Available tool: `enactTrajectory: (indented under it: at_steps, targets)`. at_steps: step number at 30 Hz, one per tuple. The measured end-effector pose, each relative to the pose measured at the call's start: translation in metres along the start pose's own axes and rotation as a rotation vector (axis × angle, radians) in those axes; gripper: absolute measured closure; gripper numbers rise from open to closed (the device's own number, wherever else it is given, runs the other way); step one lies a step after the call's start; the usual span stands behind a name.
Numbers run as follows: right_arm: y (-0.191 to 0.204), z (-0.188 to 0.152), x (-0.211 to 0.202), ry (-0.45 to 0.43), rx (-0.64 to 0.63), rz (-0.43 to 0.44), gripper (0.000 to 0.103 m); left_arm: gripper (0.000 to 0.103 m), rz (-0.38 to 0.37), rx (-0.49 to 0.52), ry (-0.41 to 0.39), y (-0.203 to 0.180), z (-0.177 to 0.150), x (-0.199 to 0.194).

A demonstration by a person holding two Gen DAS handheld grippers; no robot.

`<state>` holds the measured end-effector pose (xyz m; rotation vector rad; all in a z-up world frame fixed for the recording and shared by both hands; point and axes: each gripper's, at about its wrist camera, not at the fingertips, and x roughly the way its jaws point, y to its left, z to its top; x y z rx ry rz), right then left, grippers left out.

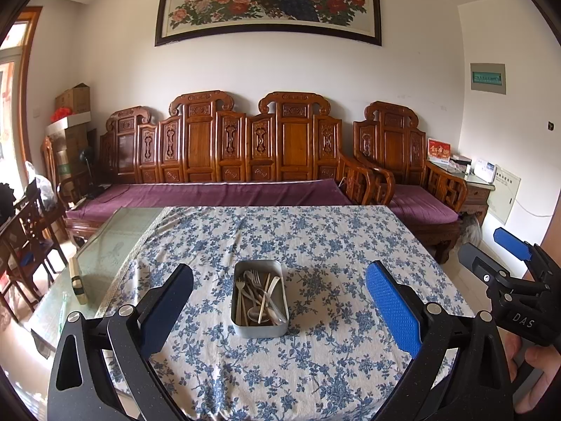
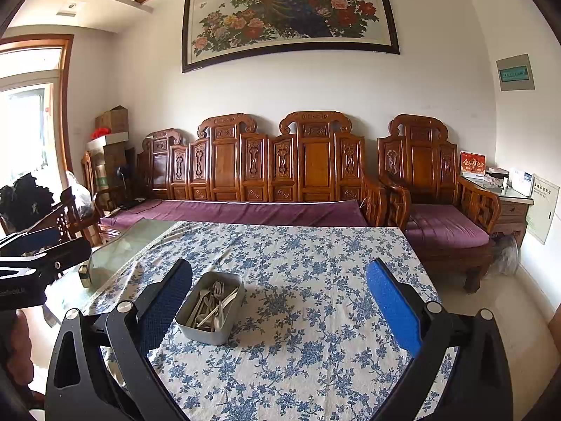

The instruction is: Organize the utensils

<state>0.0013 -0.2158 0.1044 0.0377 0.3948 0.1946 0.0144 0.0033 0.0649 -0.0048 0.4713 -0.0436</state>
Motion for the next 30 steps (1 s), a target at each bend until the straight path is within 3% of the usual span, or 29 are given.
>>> enactTrajectory:
  at_steps: [30]
  targets:
    - [0.0035,0.0011,-0.0013,-0.003,-0.003,0.007,0.003,0.008,-0.009,0.005,-0.005,-0.0020,-0.0019,-0.0045]
